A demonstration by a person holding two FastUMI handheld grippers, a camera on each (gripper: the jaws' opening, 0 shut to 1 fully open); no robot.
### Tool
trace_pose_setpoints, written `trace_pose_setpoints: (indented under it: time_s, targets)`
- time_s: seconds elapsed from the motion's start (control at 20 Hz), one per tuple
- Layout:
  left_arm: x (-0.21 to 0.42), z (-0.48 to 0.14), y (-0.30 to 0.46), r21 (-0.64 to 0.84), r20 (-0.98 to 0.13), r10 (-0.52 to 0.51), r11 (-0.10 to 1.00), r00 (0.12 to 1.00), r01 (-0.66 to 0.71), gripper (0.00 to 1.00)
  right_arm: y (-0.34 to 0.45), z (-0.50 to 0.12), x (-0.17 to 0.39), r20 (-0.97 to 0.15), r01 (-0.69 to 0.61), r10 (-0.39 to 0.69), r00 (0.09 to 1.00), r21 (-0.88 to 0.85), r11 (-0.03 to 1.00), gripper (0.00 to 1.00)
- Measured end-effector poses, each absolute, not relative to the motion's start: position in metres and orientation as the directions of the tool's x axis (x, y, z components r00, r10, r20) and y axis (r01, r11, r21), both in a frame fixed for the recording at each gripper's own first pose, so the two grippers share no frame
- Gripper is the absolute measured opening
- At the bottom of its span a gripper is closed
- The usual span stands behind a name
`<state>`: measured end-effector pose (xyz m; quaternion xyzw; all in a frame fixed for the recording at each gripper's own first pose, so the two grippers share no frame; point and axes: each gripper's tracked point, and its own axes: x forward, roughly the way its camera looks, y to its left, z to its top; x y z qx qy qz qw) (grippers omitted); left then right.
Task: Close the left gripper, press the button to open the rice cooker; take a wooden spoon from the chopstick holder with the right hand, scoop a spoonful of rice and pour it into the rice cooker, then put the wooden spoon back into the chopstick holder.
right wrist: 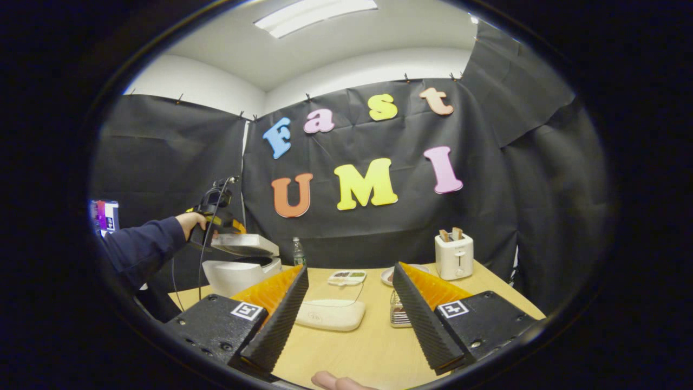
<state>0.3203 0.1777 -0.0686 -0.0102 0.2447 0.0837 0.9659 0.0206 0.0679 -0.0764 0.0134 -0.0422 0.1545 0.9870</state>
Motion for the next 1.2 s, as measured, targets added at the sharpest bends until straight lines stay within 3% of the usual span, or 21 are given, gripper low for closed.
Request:
trace_pose_setpoints:
  time_s: [0.75,0.8,1.0,1.2]
  targets:
    - [0.267,-0.123,0.157,0.07,-0.674,0.145,0.989,0.724,-0.133,0.96,0.053,-0.065,-0.031,0.161,-0.283,0.283,0.946,-0.02,0.959,1.0]
    - [0.263,-0.128,0.155,0.078,-0.683,0.144,0.989,0.716,-0.124,1.0,0.054,-0.065,-0.033,0.165,-0.284,0.283,0.945,-0.022,0.959,0.97]
    - [0.254,-0.129,0.153,0.079,-0.663,0.148,0.989,0.734,-0.128,0.96,0.056,-0.066,-0.042,0.171,-0.284,0.285,0.943,-0.03,0.958,1.0]
    - [0.256,-0.13,0.154,0.085,-0.573,0.174,0.985,0.801,-0.153,0.96,0.056,-0.069,-0.046,0.174,-0.284,0.286,0.942,-0.039,0.958,1.0]
